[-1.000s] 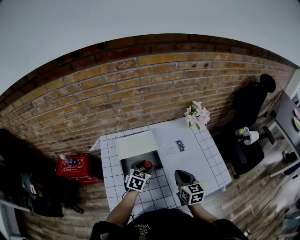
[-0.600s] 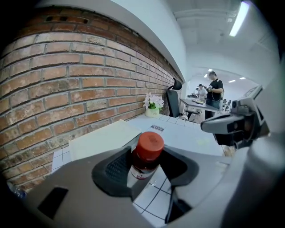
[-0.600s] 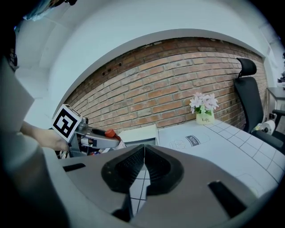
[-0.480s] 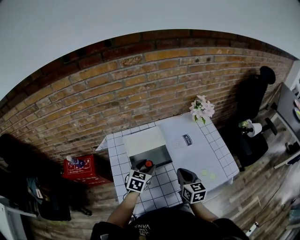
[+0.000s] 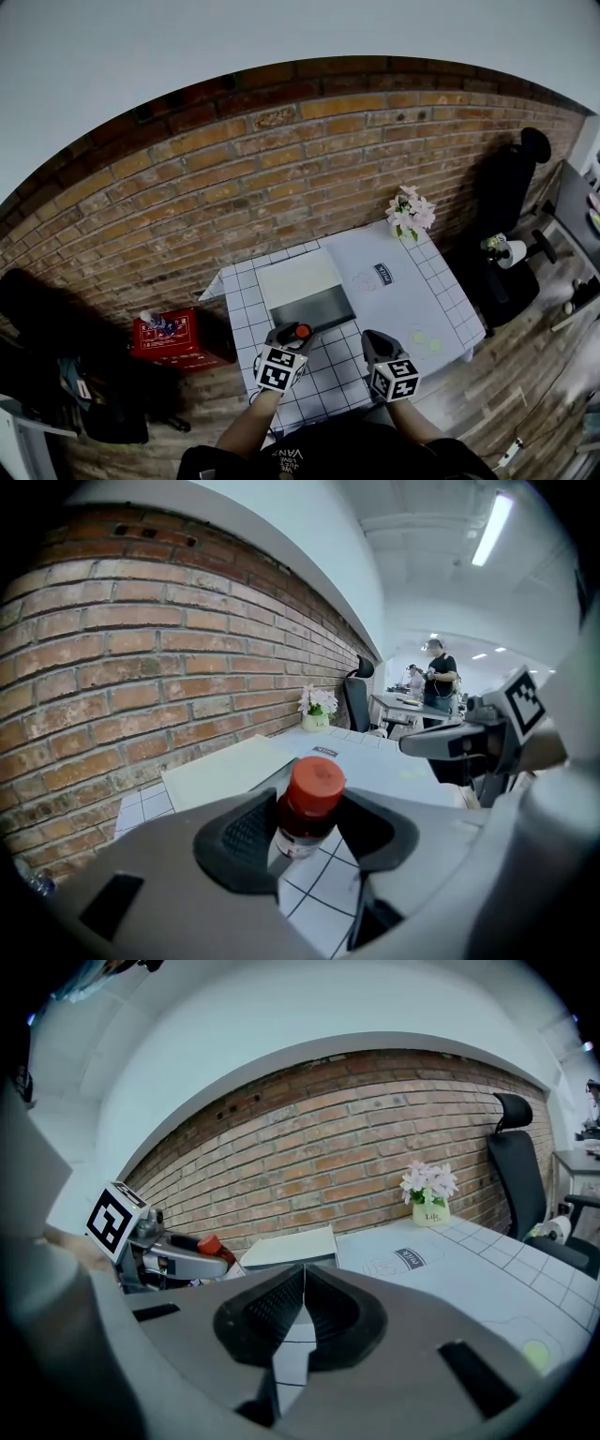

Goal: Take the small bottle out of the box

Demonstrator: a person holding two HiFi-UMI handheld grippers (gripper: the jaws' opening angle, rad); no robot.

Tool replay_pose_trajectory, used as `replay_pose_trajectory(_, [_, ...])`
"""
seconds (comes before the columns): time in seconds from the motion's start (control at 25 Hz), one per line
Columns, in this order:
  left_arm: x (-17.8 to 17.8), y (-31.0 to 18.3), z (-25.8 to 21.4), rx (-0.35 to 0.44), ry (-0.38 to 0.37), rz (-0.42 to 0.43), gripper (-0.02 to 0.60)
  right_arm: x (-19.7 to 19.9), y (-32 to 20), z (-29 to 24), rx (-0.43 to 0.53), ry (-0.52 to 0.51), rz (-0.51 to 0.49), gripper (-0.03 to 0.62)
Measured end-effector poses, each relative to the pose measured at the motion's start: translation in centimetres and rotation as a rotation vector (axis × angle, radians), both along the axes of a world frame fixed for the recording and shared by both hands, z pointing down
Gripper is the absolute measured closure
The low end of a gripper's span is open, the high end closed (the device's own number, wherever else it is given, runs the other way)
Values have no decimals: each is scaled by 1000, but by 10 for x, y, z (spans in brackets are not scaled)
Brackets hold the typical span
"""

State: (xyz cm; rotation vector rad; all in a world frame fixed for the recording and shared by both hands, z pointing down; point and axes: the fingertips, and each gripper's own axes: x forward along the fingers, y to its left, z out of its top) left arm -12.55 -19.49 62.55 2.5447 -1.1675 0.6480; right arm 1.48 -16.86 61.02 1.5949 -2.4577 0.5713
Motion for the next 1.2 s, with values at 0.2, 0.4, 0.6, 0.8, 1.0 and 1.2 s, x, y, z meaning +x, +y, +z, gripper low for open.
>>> replay_pose_trajectory(0.2, [-5, 10, -4, 13, 4, -57, 378, -3, 0, -5, 11, 0, -38, 591])
replay_pose_trajectory(0.4, [-3, 19, -9, 21, 6, -111, 377, -2, 0, -8, 12, 0, -100, 591])
replay_pose_trajectory(0.6, [5, 29, -12, 26, 16, -180, 377, 7, 0, -10, 11, 5, -169, 591])
replay_pose_trajectory(0.8, [8, 40, -14, 19, 23, -261, 379, 13, -2, -12, 7, 8, -240, 591])
replay_pose_trajectory(1.0, [16, 52, -12, 21, 29, -326, 379, 21, -4, -14, 15, 7, -295, 591])
replay_pose_trajectory(1.2, [24, 64, -13, 20, 29, -386, 379, 27, -2, -15, 17, 5, -351, 591])
